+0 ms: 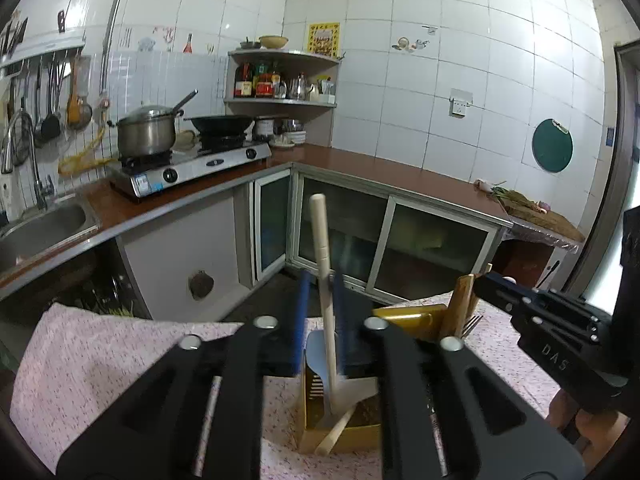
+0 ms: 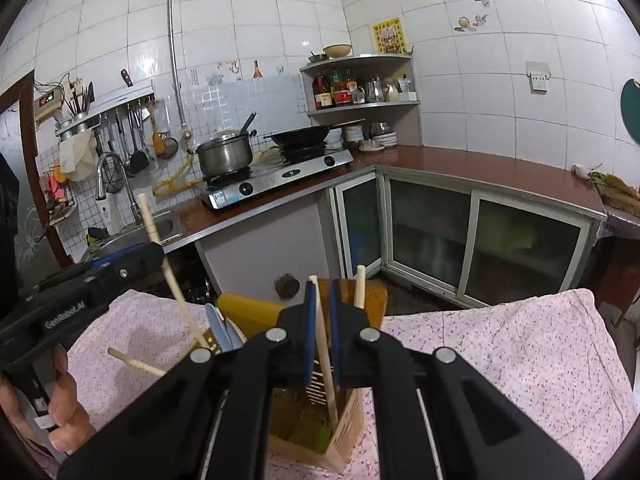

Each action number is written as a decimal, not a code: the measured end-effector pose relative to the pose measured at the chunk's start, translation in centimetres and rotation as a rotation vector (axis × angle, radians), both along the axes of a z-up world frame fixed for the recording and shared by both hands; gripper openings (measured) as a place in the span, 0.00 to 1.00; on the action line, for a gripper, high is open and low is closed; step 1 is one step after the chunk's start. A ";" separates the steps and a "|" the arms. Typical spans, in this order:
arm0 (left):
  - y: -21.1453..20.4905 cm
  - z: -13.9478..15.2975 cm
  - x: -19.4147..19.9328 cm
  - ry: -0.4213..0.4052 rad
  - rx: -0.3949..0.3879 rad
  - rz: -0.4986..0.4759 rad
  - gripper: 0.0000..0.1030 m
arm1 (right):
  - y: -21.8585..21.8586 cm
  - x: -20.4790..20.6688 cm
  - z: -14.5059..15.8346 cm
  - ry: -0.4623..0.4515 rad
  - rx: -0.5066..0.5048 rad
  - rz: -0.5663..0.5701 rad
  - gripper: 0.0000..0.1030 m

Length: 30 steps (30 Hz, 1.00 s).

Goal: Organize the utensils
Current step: 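Open both tools to release the chopsticks in the holder, then move the left tool over the steel spoon while the right tool moves over the paint brush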

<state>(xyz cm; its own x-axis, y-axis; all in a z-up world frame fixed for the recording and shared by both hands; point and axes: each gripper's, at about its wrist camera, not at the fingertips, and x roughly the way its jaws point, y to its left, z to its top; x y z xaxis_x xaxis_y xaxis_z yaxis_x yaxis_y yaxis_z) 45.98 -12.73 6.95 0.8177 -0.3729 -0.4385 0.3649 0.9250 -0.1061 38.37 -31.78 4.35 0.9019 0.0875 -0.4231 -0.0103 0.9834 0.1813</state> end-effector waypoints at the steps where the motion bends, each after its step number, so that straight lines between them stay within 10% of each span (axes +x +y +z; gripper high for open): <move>1: 0.1 0.1 0.0 0.007 -0.004 -0.001 0.33 | -0.1 -0.1 0.0 0.003 0.002 0.001 0.07; 3: 0.3 0.3 -0.3 -0.003 -0.003 0.008 0.40 | -0.3 -0.3 0.1 0.012 0.011 0.005 0.11; 6: 0.5 0.8 -0.8 -0.002 -0.007 0.012 0.45 | -0.5 -1.0 0.4 -0.002 0.016 -0.004 0.43; 30: 3.5 0.4 -8.3 0.075 0.035 0.155 0.95 | -4.7 -8.5 0.0 0.050 -0.027 -0.023 0.48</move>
